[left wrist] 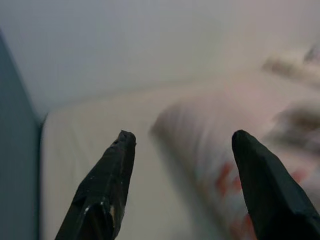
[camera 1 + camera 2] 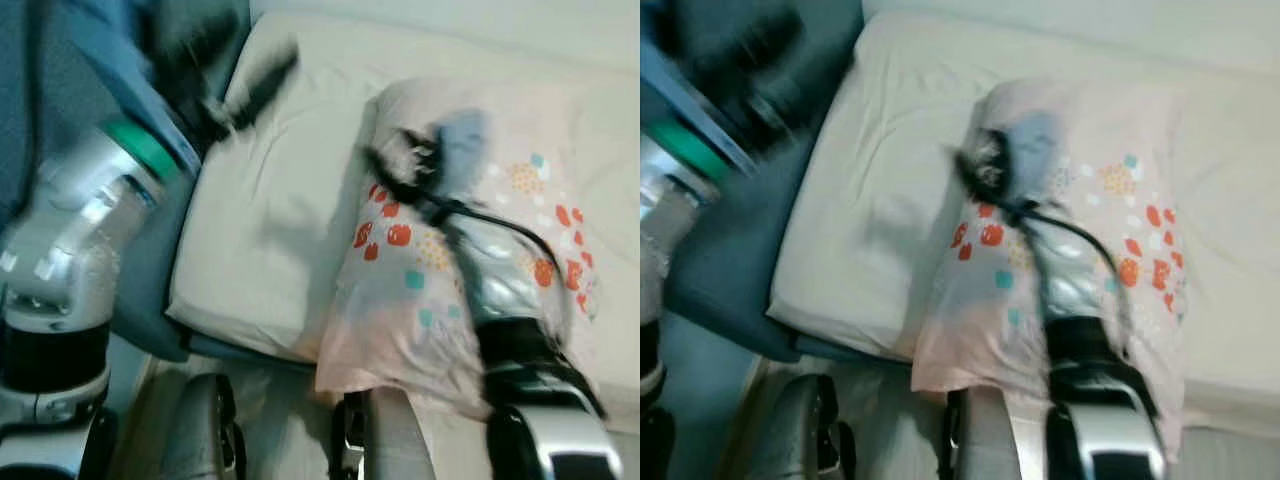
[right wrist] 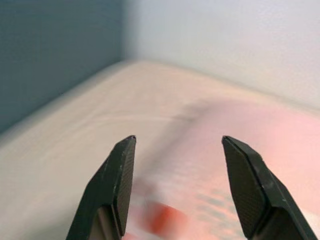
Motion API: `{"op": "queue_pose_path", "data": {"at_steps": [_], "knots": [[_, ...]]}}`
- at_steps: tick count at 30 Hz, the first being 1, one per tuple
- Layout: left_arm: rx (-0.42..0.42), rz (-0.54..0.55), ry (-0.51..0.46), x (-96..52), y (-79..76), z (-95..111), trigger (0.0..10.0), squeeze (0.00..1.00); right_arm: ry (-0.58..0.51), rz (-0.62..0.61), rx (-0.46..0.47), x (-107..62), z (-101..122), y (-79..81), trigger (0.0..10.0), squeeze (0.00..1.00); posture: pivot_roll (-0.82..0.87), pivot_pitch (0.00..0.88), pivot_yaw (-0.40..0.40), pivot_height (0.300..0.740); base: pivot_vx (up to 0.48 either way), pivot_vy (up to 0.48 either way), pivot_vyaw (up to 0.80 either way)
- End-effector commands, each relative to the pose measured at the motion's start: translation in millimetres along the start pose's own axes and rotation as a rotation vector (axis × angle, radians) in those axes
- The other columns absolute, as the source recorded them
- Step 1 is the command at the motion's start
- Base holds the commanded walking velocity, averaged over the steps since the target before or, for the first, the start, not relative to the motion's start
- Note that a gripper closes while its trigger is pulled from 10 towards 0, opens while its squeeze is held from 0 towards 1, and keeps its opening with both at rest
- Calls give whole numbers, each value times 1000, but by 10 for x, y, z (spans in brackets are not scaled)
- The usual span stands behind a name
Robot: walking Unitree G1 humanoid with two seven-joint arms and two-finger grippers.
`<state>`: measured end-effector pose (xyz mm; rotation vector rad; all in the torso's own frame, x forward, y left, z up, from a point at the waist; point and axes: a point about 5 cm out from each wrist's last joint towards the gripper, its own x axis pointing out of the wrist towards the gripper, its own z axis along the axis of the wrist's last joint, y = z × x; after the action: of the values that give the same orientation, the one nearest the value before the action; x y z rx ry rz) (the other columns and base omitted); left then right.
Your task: Clean up the room
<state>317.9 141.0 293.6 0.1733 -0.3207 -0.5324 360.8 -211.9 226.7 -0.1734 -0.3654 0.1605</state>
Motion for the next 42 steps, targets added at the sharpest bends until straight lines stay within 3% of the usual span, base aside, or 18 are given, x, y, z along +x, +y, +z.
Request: {"op": "queue_pose_path", "data": {"at_steps": [1, 2, 3, 6, 7, 8, 9, 10, 13, 14, 16, 18, 24, 26, 34, 39, 41, 42], "knots": [[53, 72, 72, -30, 15, -183, 10000, 0, -21, -141, -59, -159, 70, -257, 10000, 0, -120, 211, 18, 615, 0, 0, 0], [53, 72, 72, -30, 15, -183, 10000, 0, -21, -141, -59, -159, 70, -257, 10000, 0, -120, 211, 18, 615, 0, 0, 0], [51, 116, 126, -76, 36, -330, 10000, 0, -15, -246, -99, -311, 78, -463, 10000, 0, -124, 214, 18, 615, 0, 0, 0], [42, 145, 168, -123, 52, -443, 10000, 0, -11, -334, -131, -439, 83, -621, 10000, 0, -125, 215, 17, 615, 0, 0, 0], [51, 178, 214, -180, 74, -559, 10000, 0, 4, -424, -169, -592, 84, -798, 10000, 0, -130, 218, 19, 615, 0, 0, 0], [51, 178, 214, -180, 74, -559, 10000, 0, 4, -424, -169, -592, 84, -798, 10000, 0, -130, 218, 19, 615, 0, 0, 0], [81, 216, 273, -264, 122, -703, 10000, 0, 43, -518, -223, -767, 56, -1018, 10000, 0, -136, 218, 26, 615, 0, 0, 0], [81, 216, 273, -264, 122, -703, 10000, 0, 43, -518, -223, -767, 56, -1018, 10000, 0, -136, 218, 26, 615, 0, 0, 0], [198, 326, 437, -535, 318, -1075, 10000, 0, 229, -681, -281, -1067, -200, -1451, 10000, 0, -127, 217, 36, 615, 0, 0, 0], [198, 326, 437, -535, 318, -1075, 10000, 0, 229, -681, -281, -1067, -200, -1451, 10000, 0, -127, 217, 36, 615, 0, 0, 0], [239, 407, 501, -671, 466, -1193, 10000, 0, 351, -698, -247, -1101, -418, -1505, 10000, 0, -114, 223, 39, 615, 0, 0, 0], [271, 473, 513, -765, 590, -1188, 10000, 0, 475, -675, -272, -1102, -593, -1474, 10000, 0, -91, 233, 38, 615, 0, 0, 0], [305, 553, 493, -903, 703, -1114, 10000, 0, 637, -647, -296, -1177, -793, -1438, 10000, 0, -60, 255, 35, 615, 0, 0, 0], [275, 580, 439, -978, 684, -1051, 10000, 0, 730, -531, -254, -1221, -931, -1353, 10000, 0, -46, 271, 30, 615, 0, 0, 0], [224, 562, 373, -1044, 548, -998, 10000, 0, 847, -340, -194, -1254, -1126, -1171, 10000, 0, -5, 302, 12, 615, 0, 0, 0], [185, 573, 341, -1038, 497, -894, 10000, 0, 866, -293, 32, -1161, -1247, -934, 10000, 0, 37, 316, 19, 615, 0, 0, 0], [185, 573, 341, -1038, 497, -894, 10000, 0, 866, -293, 32, -1161, -1247, -934, 10000, 0, 37, 316, 19, 615, 0, 0, 0], [189, 579, 331, -1024, 521, -855, 10000, 0, 809, -214, 205, -1011, -1246, -758, 10000, 0, 47, 316, 20, 615, 0, 0, 0]]}}
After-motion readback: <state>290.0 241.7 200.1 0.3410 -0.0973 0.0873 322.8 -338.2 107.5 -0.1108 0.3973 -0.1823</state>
